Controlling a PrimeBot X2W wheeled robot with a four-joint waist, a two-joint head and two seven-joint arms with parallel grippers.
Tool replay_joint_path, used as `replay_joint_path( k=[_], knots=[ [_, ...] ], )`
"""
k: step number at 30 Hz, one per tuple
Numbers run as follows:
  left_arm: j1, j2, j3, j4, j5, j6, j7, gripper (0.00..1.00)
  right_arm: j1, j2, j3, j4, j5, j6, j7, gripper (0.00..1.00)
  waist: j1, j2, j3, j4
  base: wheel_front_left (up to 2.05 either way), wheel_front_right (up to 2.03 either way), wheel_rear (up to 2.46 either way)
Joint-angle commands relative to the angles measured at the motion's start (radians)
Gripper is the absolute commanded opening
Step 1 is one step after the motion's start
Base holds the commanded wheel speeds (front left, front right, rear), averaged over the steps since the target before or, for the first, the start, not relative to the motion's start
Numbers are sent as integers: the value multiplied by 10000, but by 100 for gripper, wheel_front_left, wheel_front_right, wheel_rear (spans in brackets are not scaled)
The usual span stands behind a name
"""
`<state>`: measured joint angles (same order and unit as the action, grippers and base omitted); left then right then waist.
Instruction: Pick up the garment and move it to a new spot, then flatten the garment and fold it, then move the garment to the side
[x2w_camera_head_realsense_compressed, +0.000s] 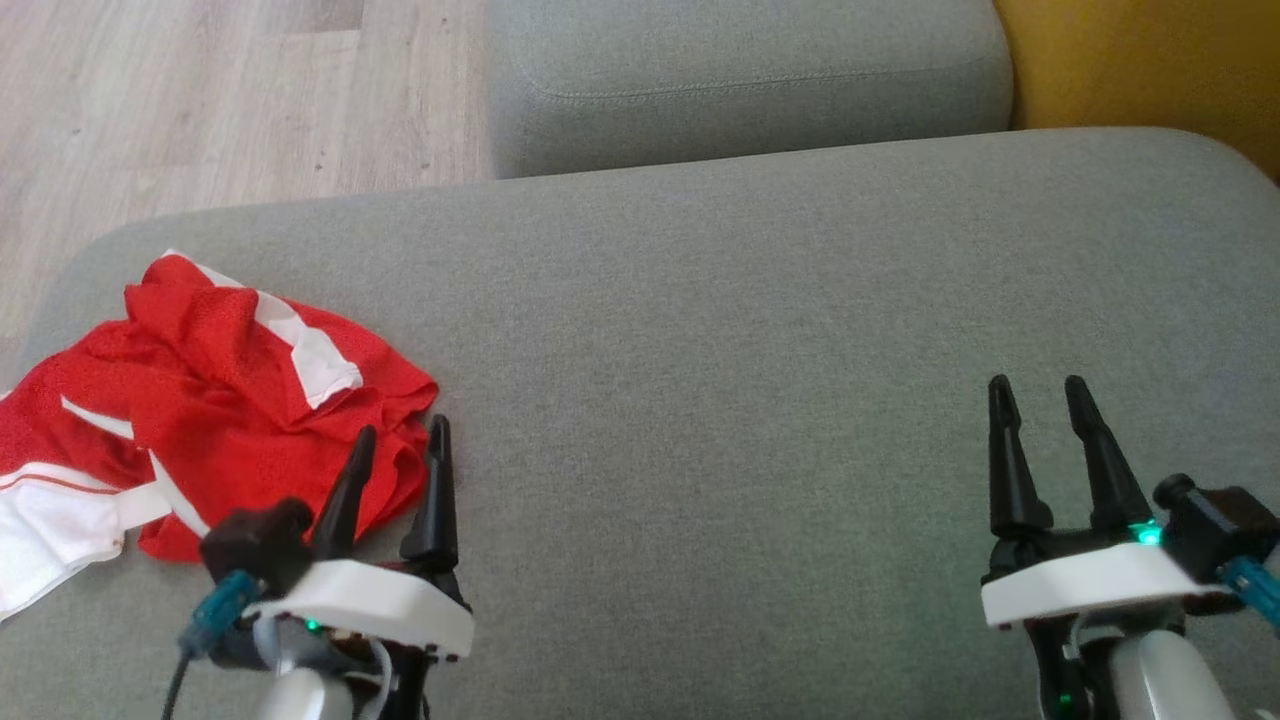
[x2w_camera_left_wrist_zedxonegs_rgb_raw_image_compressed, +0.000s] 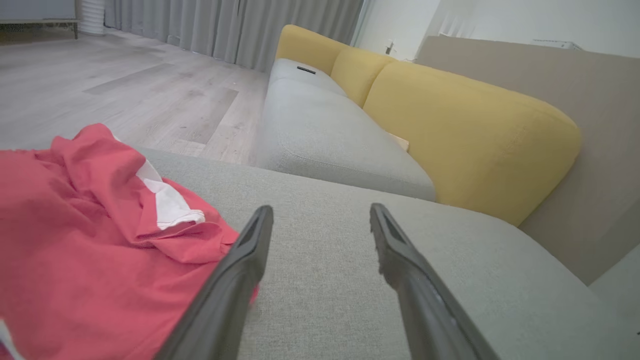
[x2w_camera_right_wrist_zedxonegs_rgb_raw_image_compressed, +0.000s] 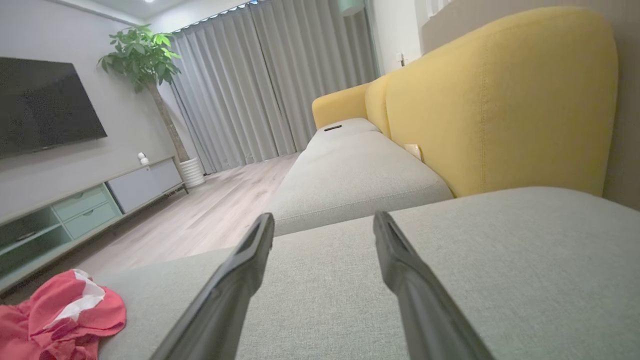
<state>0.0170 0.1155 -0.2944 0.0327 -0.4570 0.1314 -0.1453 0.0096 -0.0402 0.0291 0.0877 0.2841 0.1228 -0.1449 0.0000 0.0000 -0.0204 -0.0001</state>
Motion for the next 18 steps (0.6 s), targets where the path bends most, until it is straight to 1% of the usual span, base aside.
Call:
replay_joint_path(
  k=[1,12,18],
  knots=[
    [-475,192,97,-364,341,99,-146,100,-266,-76,245,-444,-382,56,-142,100,0,0,-1,3,0,0,0],
    [-674,592,-835,-363,1706,781,-468,100,-258,-84,431,-581,-1911,63,-466,100,0,0,-33,59,0,0,0],
    [-659,551,-923,-531,1905,969,-615,100,-247,-87,464,-731,-2390,67,-614,100,0,0,-42,87,0,0,0]
  ],
)
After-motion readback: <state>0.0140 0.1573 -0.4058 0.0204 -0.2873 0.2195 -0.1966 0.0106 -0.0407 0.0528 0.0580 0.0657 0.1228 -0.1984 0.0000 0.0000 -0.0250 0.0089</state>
